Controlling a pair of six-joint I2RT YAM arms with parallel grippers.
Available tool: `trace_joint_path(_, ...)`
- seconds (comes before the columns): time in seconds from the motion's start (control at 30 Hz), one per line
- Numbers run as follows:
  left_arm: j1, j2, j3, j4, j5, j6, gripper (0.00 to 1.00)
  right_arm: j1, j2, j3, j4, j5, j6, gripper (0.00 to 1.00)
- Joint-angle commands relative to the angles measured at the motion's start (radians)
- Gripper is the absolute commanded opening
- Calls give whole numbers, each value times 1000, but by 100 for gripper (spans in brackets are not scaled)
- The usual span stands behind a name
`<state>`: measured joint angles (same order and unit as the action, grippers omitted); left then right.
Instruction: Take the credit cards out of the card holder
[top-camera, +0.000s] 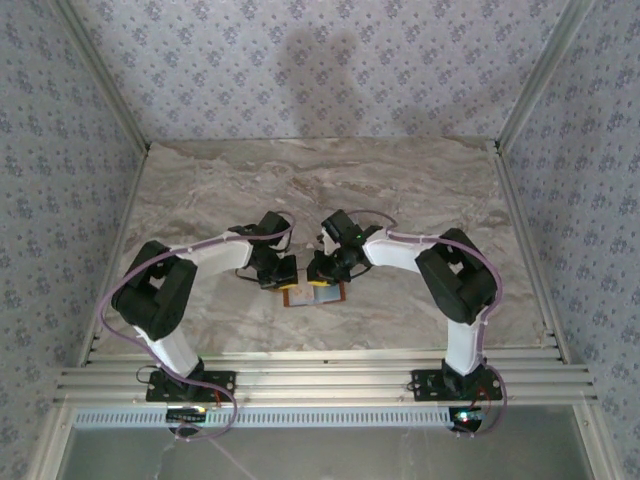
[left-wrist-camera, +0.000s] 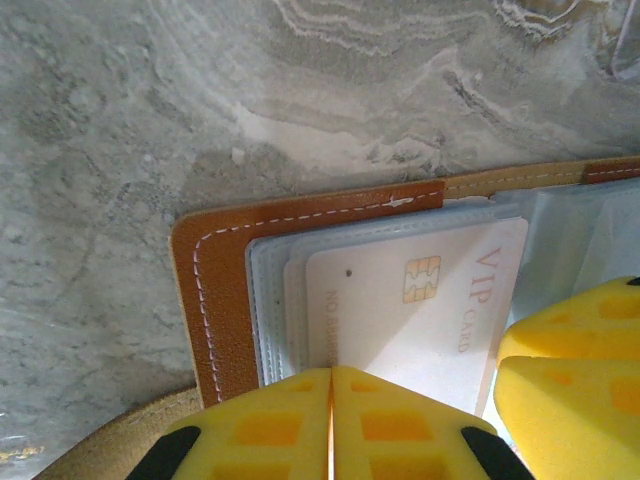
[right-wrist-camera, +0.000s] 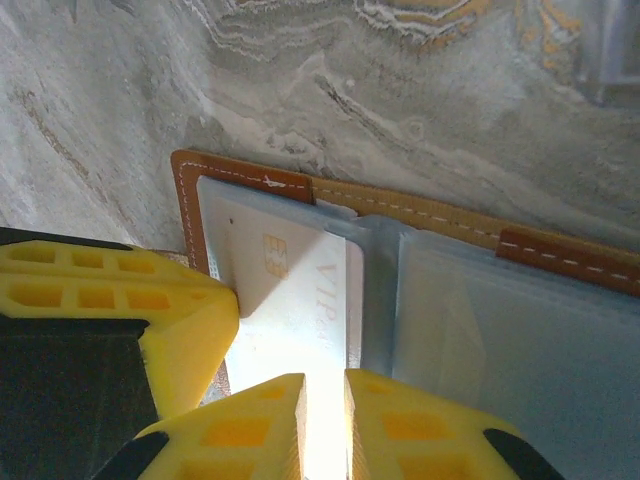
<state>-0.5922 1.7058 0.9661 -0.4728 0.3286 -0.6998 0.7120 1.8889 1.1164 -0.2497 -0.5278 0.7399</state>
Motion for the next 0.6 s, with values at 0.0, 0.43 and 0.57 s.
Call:
trace_joint_path(0.0, -10, 25, 3, -26, -11, 9, 10, 8, 24, -18, 14, -36, 6, 19)
trace_joint_path(0.43, -9, 13, 1, -28, -14, 5, 10, 18, 33, 7, -60, 20, -5, 27)
trace_joint_path(0.57, -9, 4, 2, -39, -24, 8, 10, 19, 13, 24, -137, 94, -23, 27)
